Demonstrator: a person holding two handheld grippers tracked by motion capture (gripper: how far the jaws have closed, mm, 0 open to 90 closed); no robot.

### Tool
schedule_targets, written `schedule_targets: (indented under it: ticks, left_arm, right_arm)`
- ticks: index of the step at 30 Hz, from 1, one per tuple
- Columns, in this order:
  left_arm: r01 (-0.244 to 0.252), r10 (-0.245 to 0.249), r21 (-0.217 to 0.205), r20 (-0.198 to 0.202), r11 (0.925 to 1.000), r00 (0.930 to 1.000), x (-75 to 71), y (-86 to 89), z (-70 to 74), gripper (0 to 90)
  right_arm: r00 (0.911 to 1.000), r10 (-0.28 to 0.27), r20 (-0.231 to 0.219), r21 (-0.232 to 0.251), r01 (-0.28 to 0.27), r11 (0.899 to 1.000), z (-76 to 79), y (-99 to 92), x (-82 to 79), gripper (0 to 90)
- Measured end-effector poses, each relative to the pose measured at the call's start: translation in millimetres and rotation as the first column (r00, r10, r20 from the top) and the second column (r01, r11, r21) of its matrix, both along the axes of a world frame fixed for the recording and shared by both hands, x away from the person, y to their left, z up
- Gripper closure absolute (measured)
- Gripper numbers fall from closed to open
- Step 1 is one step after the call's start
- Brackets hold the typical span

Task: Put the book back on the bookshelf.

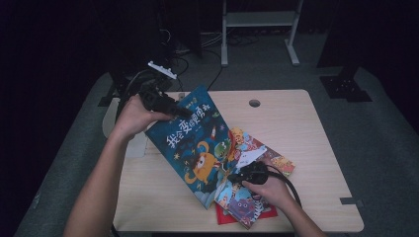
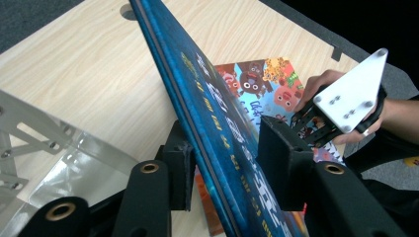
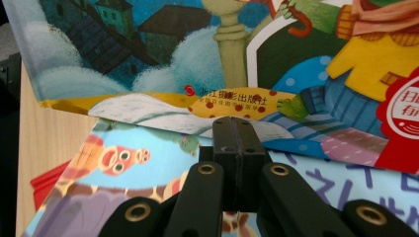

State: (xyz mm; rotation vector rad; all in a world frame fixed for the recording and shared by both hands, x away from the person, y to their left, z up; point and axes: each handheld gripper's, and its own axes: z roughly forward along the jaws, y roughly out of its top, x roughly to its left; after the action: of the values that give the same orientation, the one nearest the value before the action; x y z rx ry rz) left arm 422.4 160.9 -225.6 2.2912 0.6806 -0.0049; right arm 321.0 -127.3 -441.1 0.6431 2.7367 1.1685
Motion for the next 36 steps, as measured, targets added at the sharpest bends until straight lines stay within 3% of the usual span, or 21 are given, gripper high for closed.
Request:
schedule_targets:
  ticks: [7, 13, 16, 21, 28, 31, 32, 36]
  left_arm:
    - [0.029, -0.031, 0.045, 0.047, 0.9986, 0.9984, -4.0, -18.1, 18.6, 65.5]
    - [0.074, -0.077, 0.043, 0.062, 0.9963, 0.9951, -4.6, -29.4, 25.9, 72.6]
    - [0.070, -0.072, 0.054, 0.054, 0.9961, 0.9959, -3.1, -32.0, 26.9, 72.8]
    - [0.079, -0.080, 0.053, 0.026, 0.9955, 0.9964, -0.5, -32.9, 30.6, 75.5]
    - [0.084, -0.087, 0.080, 0.037, 0.9932, 0.9955, -2.3, -36.8, 42.3, 79.0]
    - [0.079, -0.083, 0.092, 0.033, 0.9926, 0.9960, -2.4, -37.8, 44.3, 79.4]
    - [0.080, -0.084, 0.101, 0.032, 0.9917, 0.9960, -2.7, -38.2, 45.4, 79.6]
    - [0.081, -0.084, 0.114, 0.025, 0.9902, 0.9961, -3.6, -39.1, 47.6, 80.0]
  right_arm:
    - [0.9996, -0.027, 0.011, -0.008, 0.027, 1.000, -0.1, 9.1, 7.1, 89.3]
    - [0.9995, -0.027, 0.014, 0.001, 0.027, 1.000, -0.9, 13.5, 7.5, 89.2]
    - [0.9993, -0.032, 0.020, 0.005, 0.032, 0.999, -1.5, 12.4, 7.3, 88.5]
    - [0.9987, -0.048, 0.020, 0.017, 0.047, 0.999, -1.5, 4.2, 9.8, 84.4]
    - [0.9885, -0.148, 0.029, 0.055, 0.147, 0.988, 1.6, -27.3, 16.8, 70.8]
    - [0.9772, -0.209, 0.036, 0.070, 0.207, 0.976, 2.9, -45.1, 20.8, 60.6]
    - [0.9623, -0.270, 0.032, 0.079, 0.267, 0.960, 4.2, -60.5, 25.6, 51.5]
    - [0.9307, -0.365, 0.025, 0.102, 0.361, 0.927, 5.2, -90.1, 34.2, 43.1]
